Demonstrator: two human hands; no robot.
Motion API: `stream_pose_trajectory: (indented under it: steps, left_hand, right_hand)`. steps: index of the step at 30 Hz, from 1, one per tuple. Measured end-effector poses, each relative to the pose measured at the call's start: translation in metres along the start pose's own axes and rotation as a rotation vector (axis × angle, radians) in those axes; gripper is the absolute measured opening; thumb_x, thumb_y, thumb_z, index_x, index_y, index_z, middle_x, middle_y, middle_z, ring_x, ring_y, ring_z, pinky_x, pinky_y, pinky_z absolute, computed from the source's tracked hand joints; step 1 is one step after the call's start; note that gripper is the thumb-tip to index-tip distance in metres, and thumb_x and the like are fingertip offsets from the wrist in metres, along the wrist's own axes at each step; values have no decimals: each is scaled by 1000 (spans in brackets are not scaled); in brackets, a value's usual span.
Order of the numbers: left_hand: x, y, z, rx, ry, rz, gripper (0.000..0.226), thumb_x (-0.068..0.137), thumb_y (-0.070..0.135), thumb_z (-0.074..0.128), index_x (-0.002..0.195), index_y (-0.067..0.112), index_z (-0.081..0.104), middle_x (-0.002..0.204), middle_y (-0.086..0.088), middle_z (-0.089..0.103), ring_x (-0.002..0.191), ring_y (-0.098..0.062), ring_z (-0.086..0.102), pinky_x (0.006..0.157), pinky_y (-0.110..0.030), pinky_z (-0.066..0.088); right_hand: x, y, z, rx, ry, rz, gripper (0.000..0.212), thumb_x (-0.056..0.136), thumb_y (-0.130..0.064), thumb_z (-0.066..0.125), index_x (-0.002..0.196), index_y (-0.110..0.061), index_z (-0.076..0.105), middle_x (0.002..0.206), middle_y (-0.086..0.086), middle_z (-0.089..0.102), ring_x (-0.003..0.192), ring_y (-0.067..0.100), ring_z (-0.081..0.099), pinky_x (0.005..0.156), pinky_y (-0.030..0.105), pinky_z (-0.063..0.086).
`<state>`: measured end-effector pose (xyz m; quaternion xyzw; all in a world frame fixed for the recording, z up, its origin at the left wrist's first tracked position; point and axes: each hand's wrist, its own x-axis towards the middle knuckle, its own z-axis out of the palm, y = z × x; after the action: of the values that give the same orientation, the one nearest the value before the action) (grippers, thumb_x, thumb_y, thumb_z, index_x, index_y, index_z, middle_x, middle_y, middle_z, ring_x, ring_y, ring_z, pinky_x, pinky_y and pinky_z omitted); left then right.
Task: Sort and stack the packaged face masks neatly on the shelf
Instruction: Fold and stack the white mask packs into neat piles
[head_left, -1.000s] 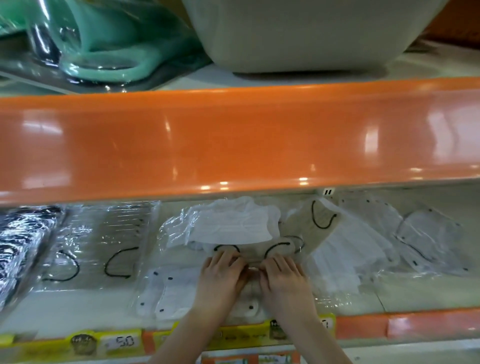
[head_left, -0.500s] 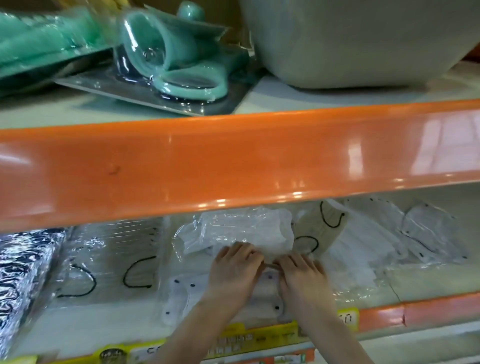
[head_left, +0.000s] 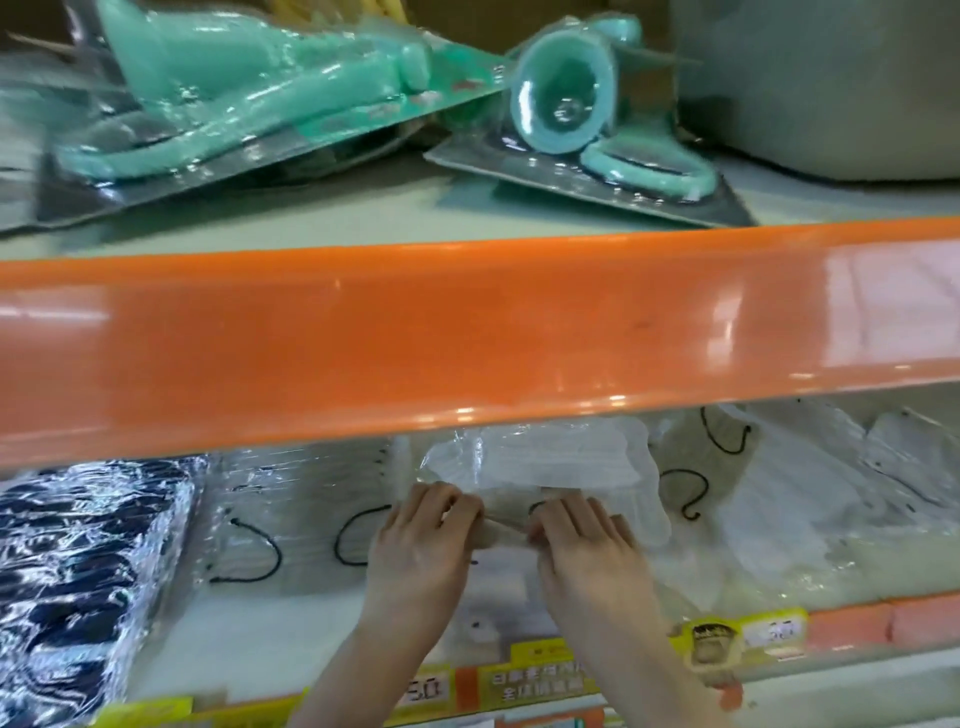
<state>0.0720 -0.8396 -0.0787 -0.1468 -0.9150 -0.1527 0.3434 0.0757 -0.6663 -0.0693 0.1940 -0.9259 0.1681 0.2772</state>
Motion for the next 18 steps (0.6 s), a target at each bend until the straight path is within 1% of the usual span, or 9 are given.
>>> stream_pose_trajectory:
  steps: [2, 5, 7, 9, 11, 14, 15, 17, 18]
  left_hand:
    - [-8, -15, -11, 3, 32, -26, 4, 81, 16, 59, 85, 15, 58, 88, 0, 61, 79, -22, 58, 53, -28, 43]
    - [-20, -39, -24, 23, 26, -8, 18, 79, 10, 59, 93, 17, 51, 92, -1, 62, 85, -22, 55, 60, -31, 46]
    - [-30, -54, -33, 48, -8, 3, 25, 76, 10, 64, 95, 18, 49, 91, -1, 61, 85, -23, 54, 63, -34, 47]
    - [-42, -68, -41, 64, -43, -14, 29, 76, 12, 68, 96, 20, 49, 92, 0, 61, 84, -24, 56, 67, -35, 45]
    - [-53, -82, -48, 91, -54, -38, 26, 78, 15, 67, 96, 22, 50, 92, 1, 61, 85, -24, 55, 70, -35, 41]
    - [-65, -100, -57, 147, -57, -72, 17, 79, 12, 58, 94, 20, 57, 91, 0, 60, 87, -24, 55, 71, -34, 37]
    - [-69, -106, -59, 161, -65, -92, 19, 77, 12, 52, 93, 19, 61, 92, -1, 61, 88, -24, 55, 71, -34, 37]
    - [-77, -114, -61, 185, -108, -126, 25, 71, 13, 51, 92, 19, 62, 93, 0, 61, 89, -26, 59, 71, -35, 41]
    - [-81, -118, -61, 193, -142, -137, 26, 68, 13, 57, 93, 20, 62, 94, -1, 62, 89, -27, 60, 70, -37, 45]
  right_hand:
    - [-1, -16, 11, 31, -3, -38, 30, 58, -3, 68, 78, -19, 53, 82, -3, 52, 73, 21, 53, 61, 31, 41]
    - [1, -39, 32, 62, -17, -86, 31, 57, -3, 68, 80, -18, 54, 84, -2, 54, 76, 21, 53, 66, 30, 40]
    - [5, -55, 45, 65, 0, -113, 19, 64, -8, 59, 80, -18, 56, 82, -2, 55, 75, 21, 54, 68, 30, 36]
    - [10, -71, 58, 75, 19, -135, 16, 66, -8, 62, 79, -18, 59, 81, -2, 57, 73, 21, 56, 68, 31, 35]
    - [14, -88, 69, 79, 15, -171, 28, 56, -6, 70, 79, -17, 60, 82, -1, 57, 73, 22, 57, 68, 31, 37]
    - [16, -111, 85, 56, -18, -258, 41, 46, -7, 69, 84, -17, 55, 84, 1, 57, 74, 24, 58, 69, 32, 38]
    - [15, -118, 90, 56, -36, -260, 48, 45, -8, 72, 87, -18, 51, 85, 2, 59, 75, 25, 59, 70, 32, 39]
    - [12, -131, 100, 73, -71, -240, 58, 40, -6, 77, 89, -19, 49, 84, 1, 61, 75, 24, 61, 72, 31, 37]
    - [9, -136, 103, 83, -96, -229, 58, 36, -4, 78, 87, -19, 54, 83, -1, 61, 75, 22, 61, 72, 30, 38]
